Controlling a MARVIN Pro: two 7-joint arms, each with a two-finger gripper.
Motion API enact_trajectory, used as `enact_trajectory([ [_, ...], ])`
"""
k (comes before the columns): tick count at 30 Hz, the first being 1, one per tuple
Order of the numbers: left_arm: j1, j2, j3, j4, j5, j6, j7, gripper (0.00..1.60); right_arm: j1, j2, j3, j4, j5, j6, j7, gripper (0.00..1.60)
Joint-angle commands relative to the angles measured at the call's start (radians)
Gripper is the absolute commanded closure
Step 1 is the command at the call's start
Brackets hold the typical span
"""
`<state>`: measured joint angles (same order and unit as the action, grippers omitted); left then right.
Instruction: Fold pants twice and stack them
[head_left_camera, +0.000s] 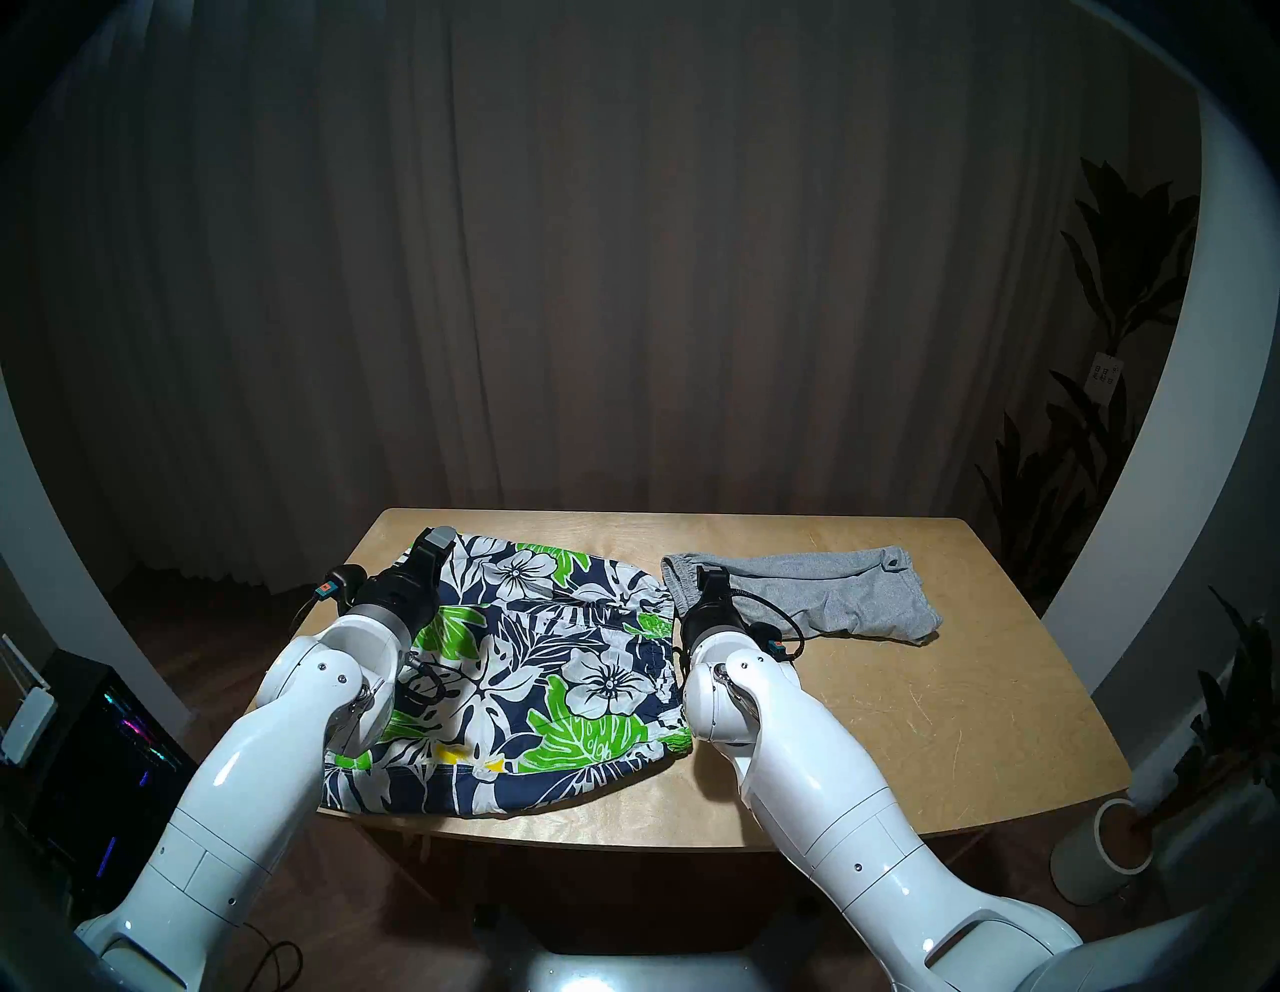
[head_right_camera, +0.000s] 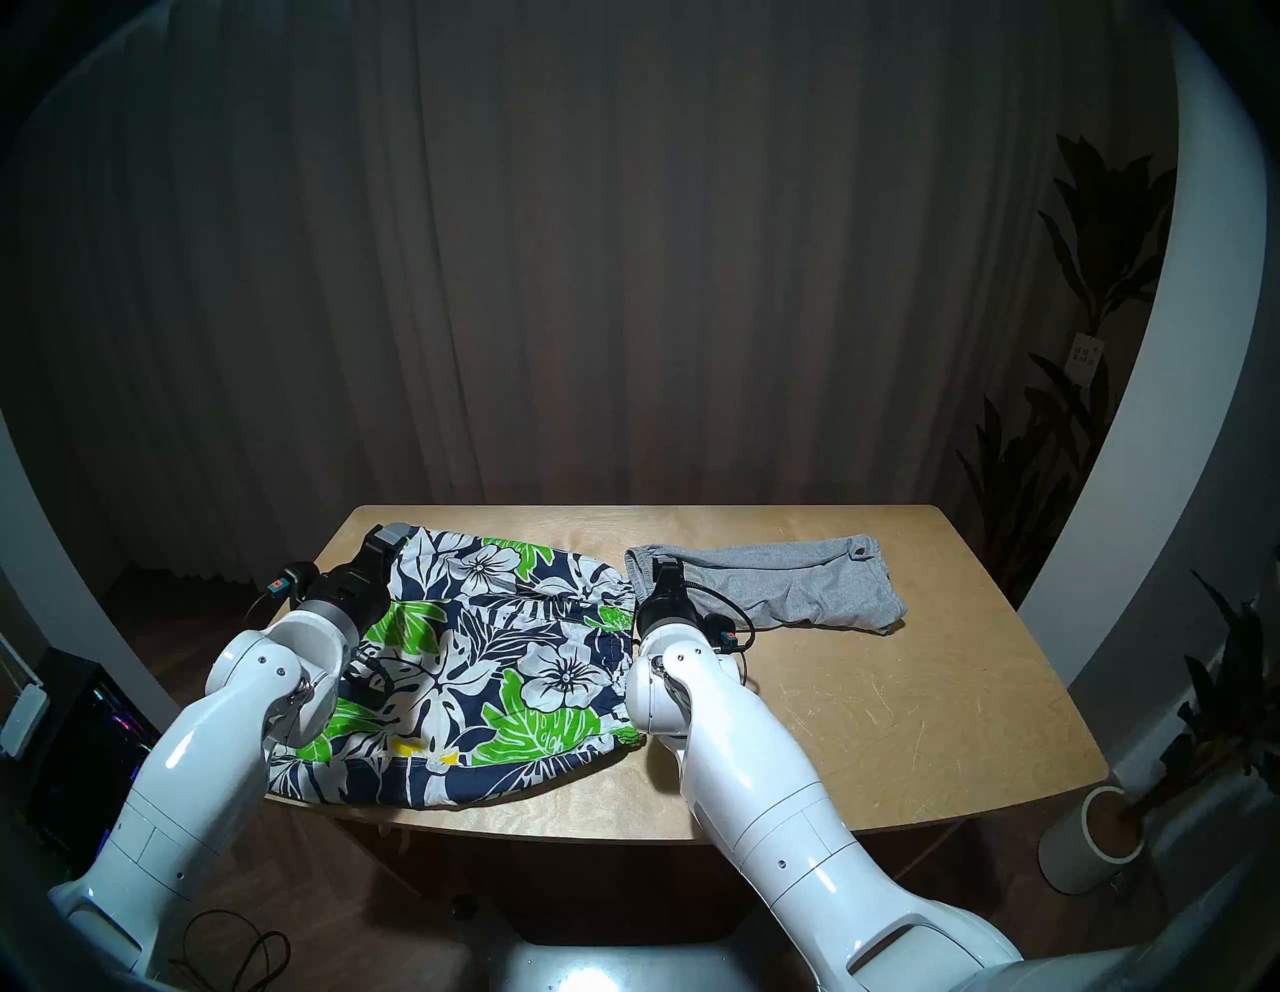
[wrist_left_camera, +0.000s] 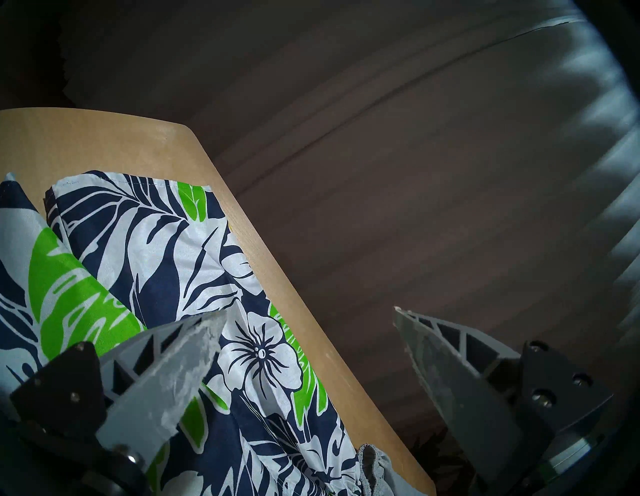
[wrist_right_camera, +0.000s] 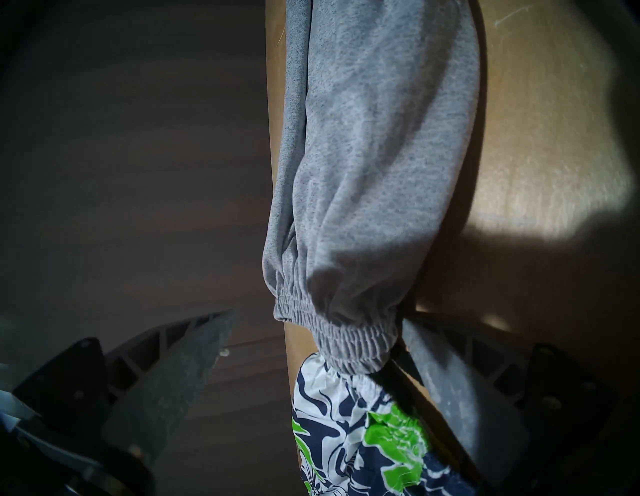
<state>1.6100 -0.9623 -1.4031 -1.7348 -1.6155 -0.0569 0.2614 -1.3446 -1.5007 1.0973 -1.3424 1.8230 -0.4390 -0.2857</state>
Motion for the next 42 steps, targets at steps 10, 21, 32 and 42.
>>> enact_trajectory([
  [10,-0.040,-0.003,0.003,0.001,0.015,0.002,0.002,0.00,0.019,-0.048,0.019,0.047,0.029,-0.056,-0.054,0.00],
  [21,-0.056,-0.012,0.011,0.019,0.020,0.007,0.005,0.00,0.029,-0.070,0.022,0.097,0.034,-0.077,-0.022,0.23],
  [32,-0.073,-0.019,0.021,0.036,0.026,0.016,0.003,0.00,0.034,-0.076,0.032,0.120,0.055,-0.074,0.021,1.21],
  [42,-0.085,-0.029,0.026,0.041,0.027,0.024,-0.007,0.00,-0.036,-0.074,0.033,-0.016,0.077,-0.090,0.028,1.60],
])
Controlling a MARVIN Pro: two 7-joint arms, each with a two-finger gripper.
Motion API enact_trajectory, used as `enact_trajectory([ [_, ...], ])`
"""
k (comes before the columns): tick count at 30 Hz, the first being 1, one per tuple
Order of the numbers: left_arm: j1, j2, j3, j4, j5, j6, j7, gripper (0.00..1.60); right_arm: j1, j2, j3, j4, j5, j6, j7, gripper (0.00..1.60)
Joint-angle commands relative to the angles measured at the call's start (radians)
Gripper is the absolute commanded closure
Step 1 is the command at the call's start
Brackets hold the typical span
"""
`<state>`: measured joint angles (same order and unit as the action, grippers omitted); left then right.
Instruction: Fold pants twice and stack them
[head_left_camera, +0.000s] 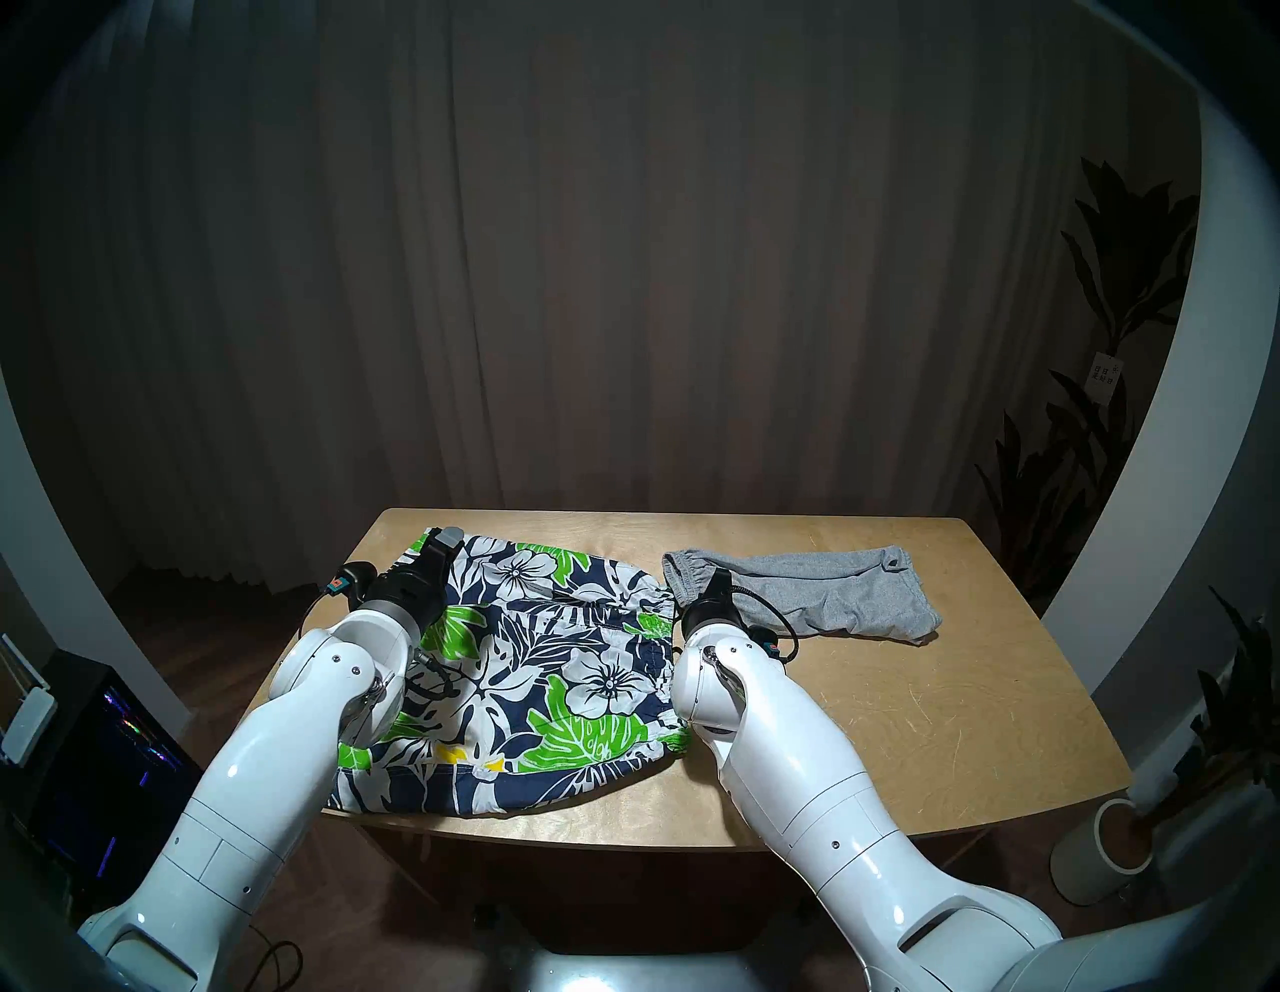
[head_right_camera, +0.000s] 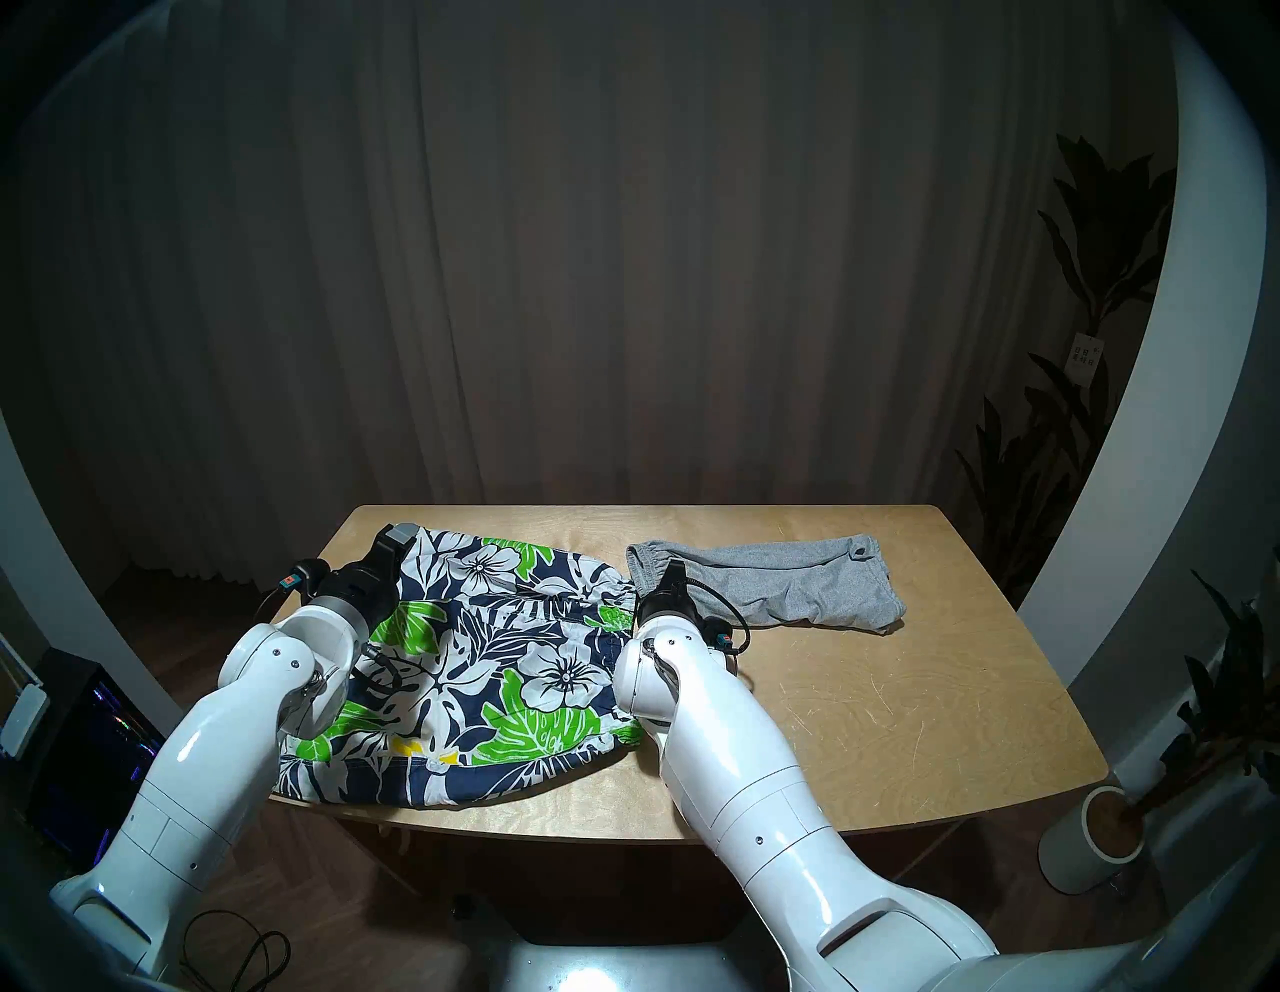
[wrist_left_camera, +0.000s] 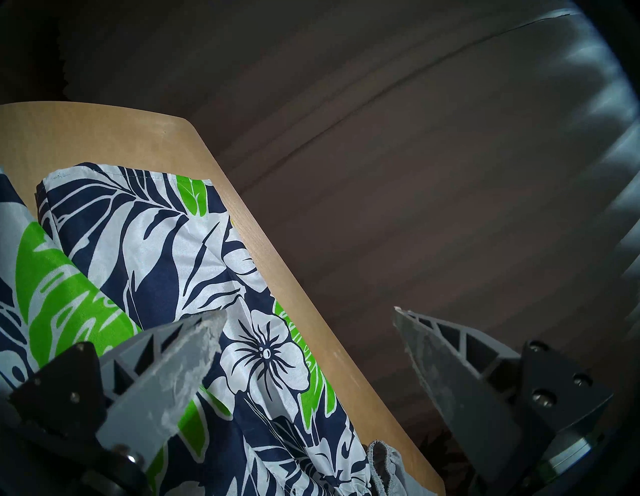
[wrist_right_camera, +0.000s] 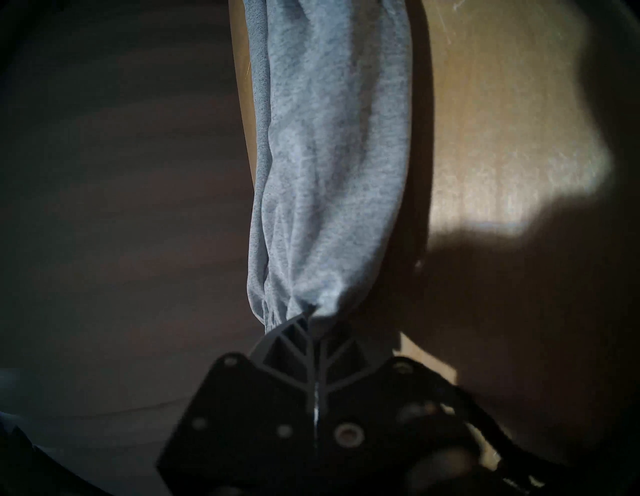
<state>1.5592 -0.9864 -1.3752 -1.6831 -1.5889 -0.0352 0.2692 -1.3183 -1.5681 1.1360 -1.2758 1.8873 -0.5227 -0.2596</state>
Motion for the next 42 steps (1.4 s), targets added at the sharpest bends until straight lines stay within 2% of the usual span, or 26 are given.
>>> enact_trajectory([
  [1,-0.036,-0.006,0.000,-0.010,0.000,0.004,-0.018,0.00,-0.075,-0.006,-0.009,-0.099,0.011,-0.010,0.004,1.60],
  [12,-0.036,-0.015,0.006,-0.017,0.000,0.016,-0.031,0.00,-0.174,0.011,-0.039,-0.232,0.075,-0.073,0.081,1.60],
  [29,-0.033,-0.038,0.030,-0.057,0.009,0.043,-0.047,0.00,-0.251,0.074,-0.109,-0.443,0.255,-0.246,0.237,1.60],
  [31,-0.034,-0.041,0.033,-0.063,0.011,0.043,-0.046,0.00,-0.257,0.086,-0.127,-0.454,0.277,-0.264,0.255,1.60],
  [32,-0.033,-0.043,0.034,-0.069,0.013,0.043,-0.047,0.00,-0.276,0.110,-0.151,-0.497,0.304,-0.291,0.263,1.60],
  [38,-0.019,-0.040,0.026,-0.085,0.015,0.038,-0.047,0.00,-0.267,0.138,-0.207,-0.523,0.369,-0.352,0.316,1.60],
  [42,0.003,-0.033,0.012,-0.099,0.013,0.030,-0.048,0.00,-0.235,0.142,-0.249,-0.508,0.439,-0.388,0.389,1.60],
])
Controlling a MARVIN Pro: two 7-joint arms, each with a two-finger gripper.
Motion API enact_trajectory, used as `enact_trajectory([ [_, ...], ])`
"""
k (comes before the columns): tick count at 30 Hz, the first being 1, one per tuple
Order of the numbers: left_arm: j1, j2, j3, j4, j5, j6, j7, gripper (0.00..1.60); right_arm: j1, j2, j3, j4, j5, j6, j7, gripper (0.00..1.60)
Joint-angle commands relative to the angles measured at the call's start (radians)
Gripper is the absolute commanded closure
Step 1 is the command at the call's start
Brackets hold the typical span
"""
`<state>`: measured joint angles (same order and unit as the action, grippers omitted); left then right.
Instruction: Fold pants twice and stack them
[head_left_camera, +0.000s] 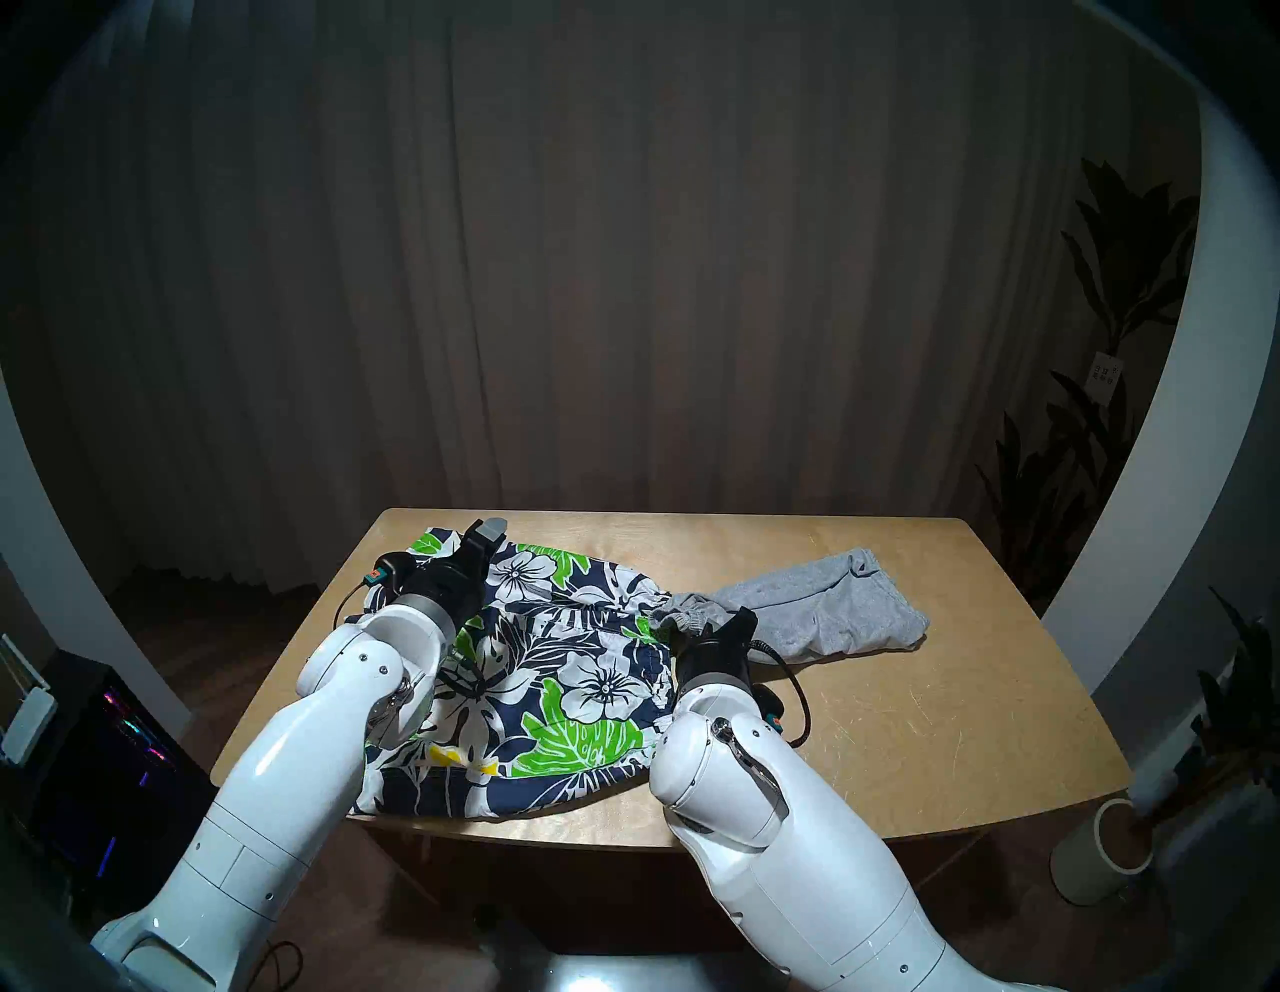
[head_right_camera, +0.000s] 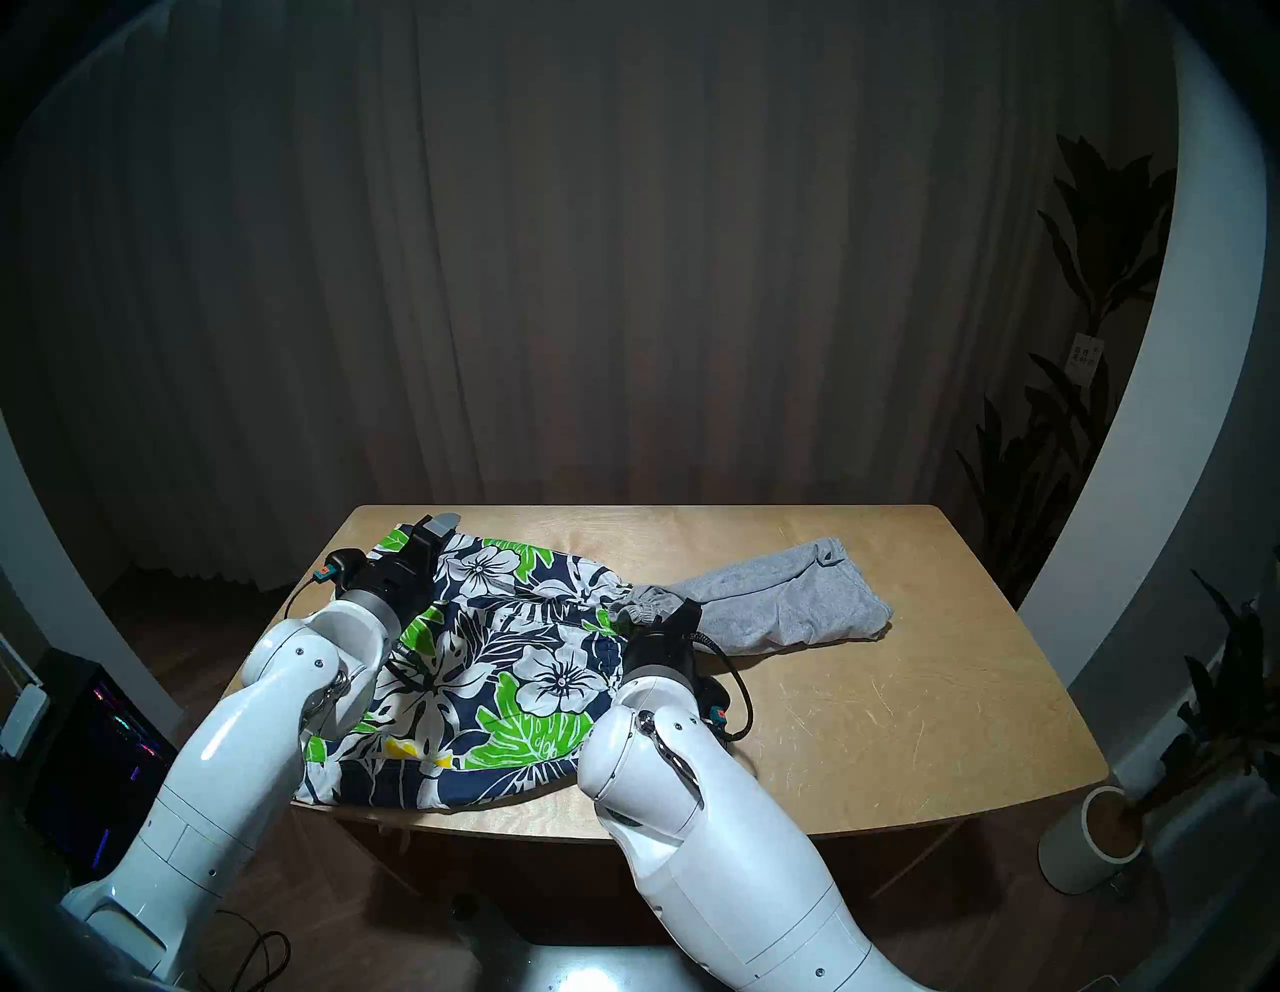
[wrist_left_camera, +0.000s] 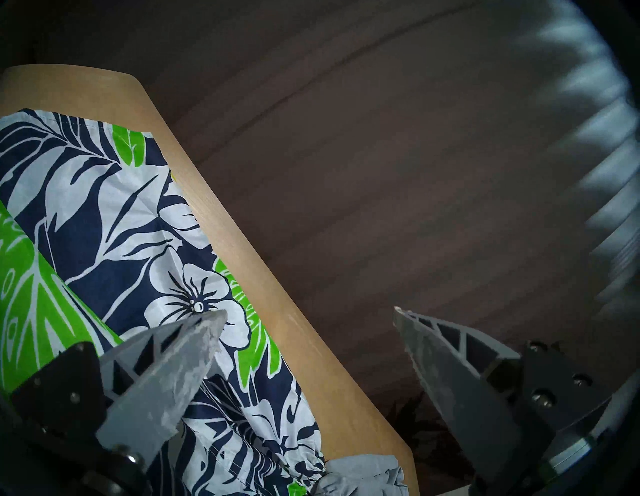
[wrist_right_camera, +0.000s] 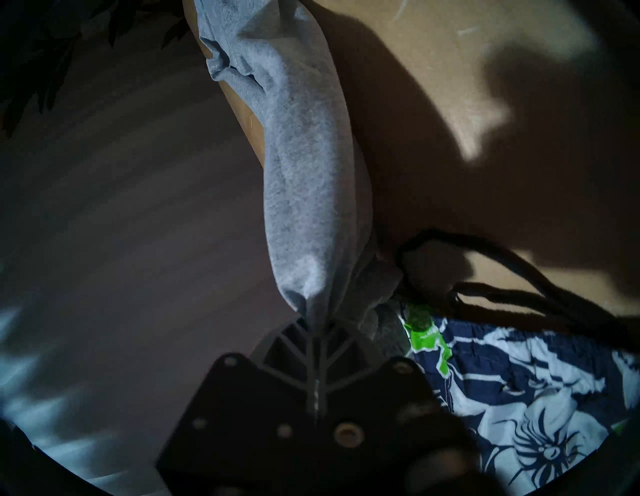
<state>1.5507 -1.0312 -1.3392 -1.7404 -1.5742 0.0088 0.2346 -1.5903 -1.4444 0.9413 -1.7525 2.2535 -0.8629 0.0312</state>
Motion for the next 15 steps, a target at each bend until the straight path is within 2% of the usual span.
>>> enact_trajectory([
  [1,0.016,0.013,-0.027,-0.044,-0.002,-0.016,-0.014,0.00,0.044,0.017,-0.062,-0.026,0.085,-0.056,0.121,1.60],
  [7,0.031,0.015,-0.037,-0.052,-0.002,-0.019,-0.013,0.00,0.061,-0.006,-0.051,-0.023,0.203,-0.075,0.205,1.60],
  [15,0.027,0.012,-0.024,-0.055,0.003,-0.013,-0.011,0.00,0.059,-0.049,0.033,-0.078,0.410,-0.097,0.240,1.60],
])
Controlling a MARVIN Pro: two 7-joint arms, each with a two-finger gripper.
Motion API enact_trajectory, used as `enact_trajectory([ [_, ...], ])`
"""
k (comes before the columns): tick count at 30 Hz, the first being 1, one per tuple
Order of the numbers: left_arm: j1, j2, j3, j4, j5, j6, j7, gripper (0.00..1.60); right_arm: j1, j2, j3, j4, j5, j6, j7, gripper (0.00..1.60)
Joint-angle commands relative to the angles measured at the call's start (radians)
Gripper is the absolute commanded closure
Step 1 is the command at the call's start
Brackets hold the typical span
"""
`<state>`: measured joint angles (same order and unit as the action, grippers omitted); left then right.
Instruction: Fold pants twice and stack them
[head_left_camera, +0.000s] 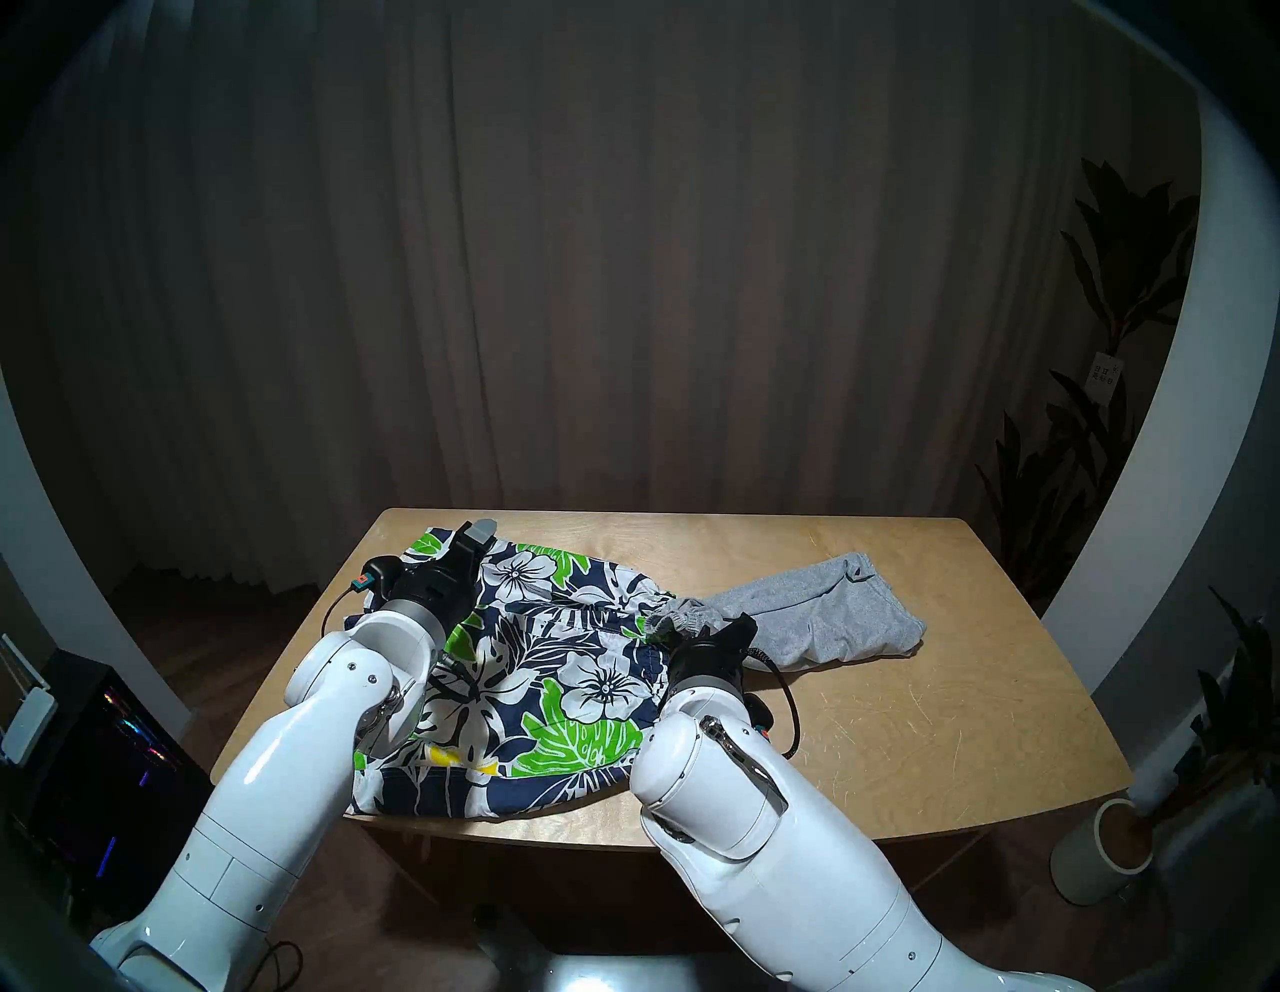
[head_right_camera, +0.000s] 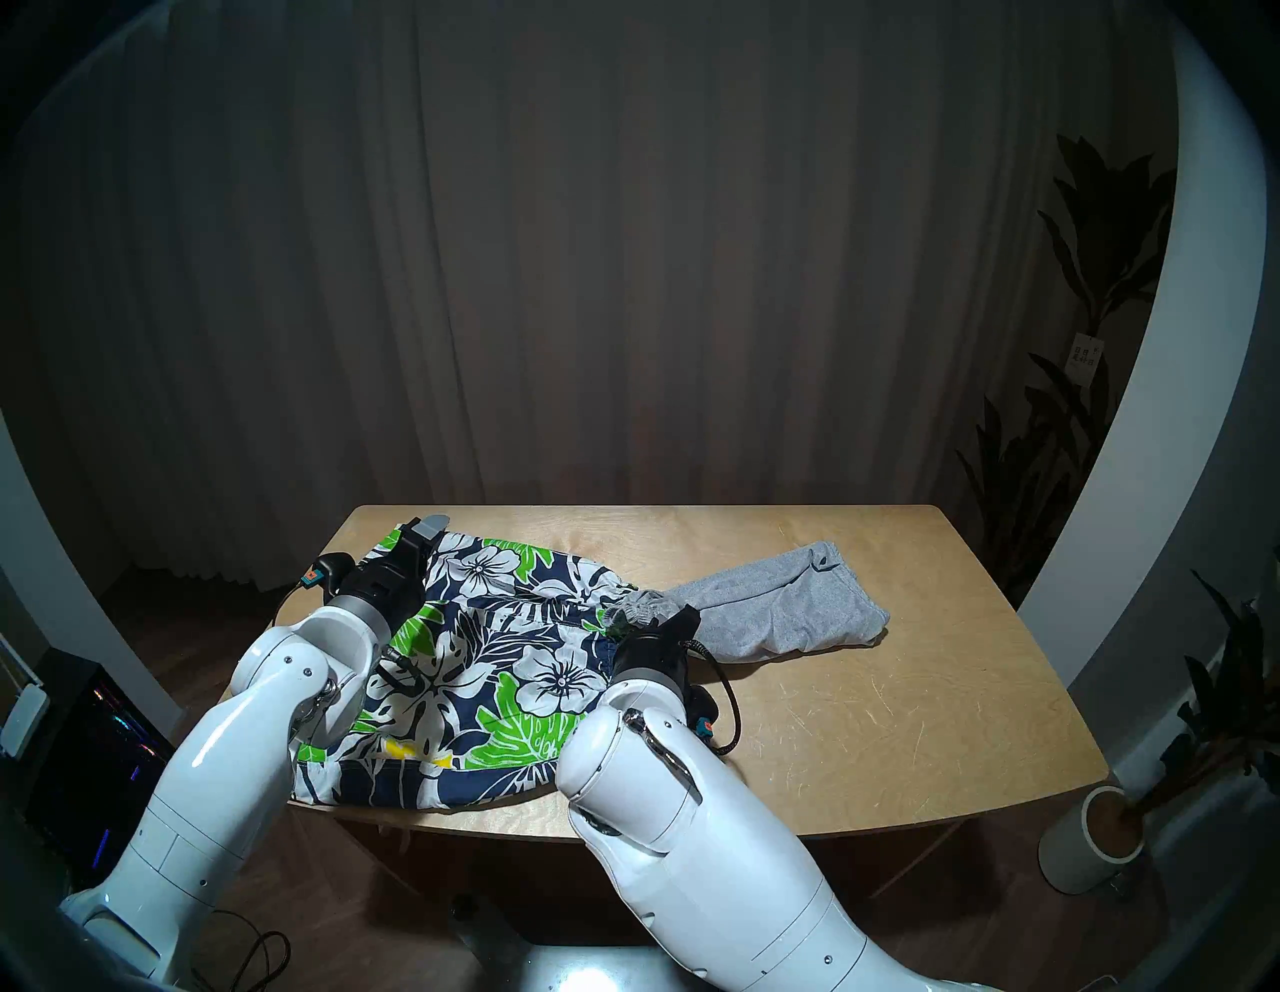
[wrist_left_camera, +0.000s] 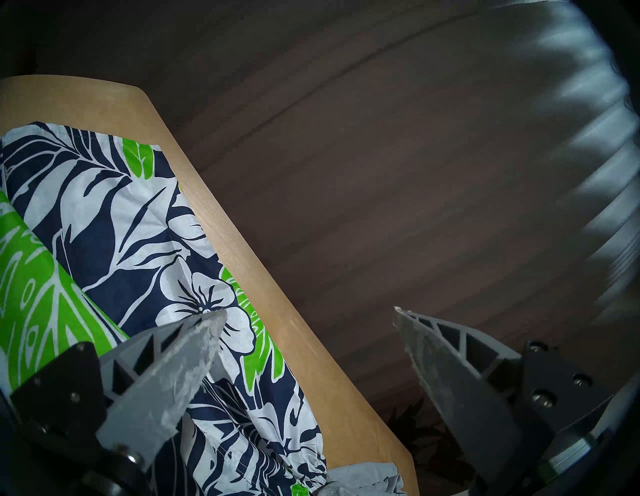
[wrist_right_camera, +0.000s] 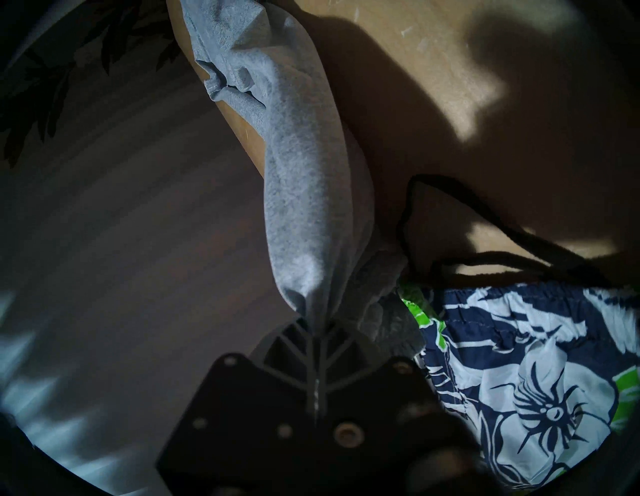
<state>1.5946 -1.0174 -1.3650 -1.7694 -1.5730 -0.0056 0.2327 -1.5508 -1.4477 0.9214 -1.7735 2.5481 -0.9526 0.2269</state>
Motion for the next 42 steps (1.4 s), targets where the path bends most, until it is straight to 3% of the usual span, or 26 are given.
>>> enact_trajectory([
  [1,-0.018,-0.004,0.005,-0.027,0.003,0.002,-0.009,0.00,0.018,-0.049,0.063,-0.061,0.142,-0.007,0.046,1.60],
  [12,-0.046,-0.017,0.038,-0.034,0.014,0.005,0.001,0.00,0.027,-0.075,0.124,-0.131,0.332,0.003,0.183,1.60],
  [23,-0.106,-0.048,0.102,-0.018,0.038,0.016,0.020,0.00,0.026,-0.123,0.260,-0.154,0.332,0.018,0.273,1.60],
  [42,-0.205,-0.129,0.206,0.034,0.093,0.028,0.083,0.00,0.000,-0.152,0.486,-0.154,0.332,0.108,0.259,1.60],
])
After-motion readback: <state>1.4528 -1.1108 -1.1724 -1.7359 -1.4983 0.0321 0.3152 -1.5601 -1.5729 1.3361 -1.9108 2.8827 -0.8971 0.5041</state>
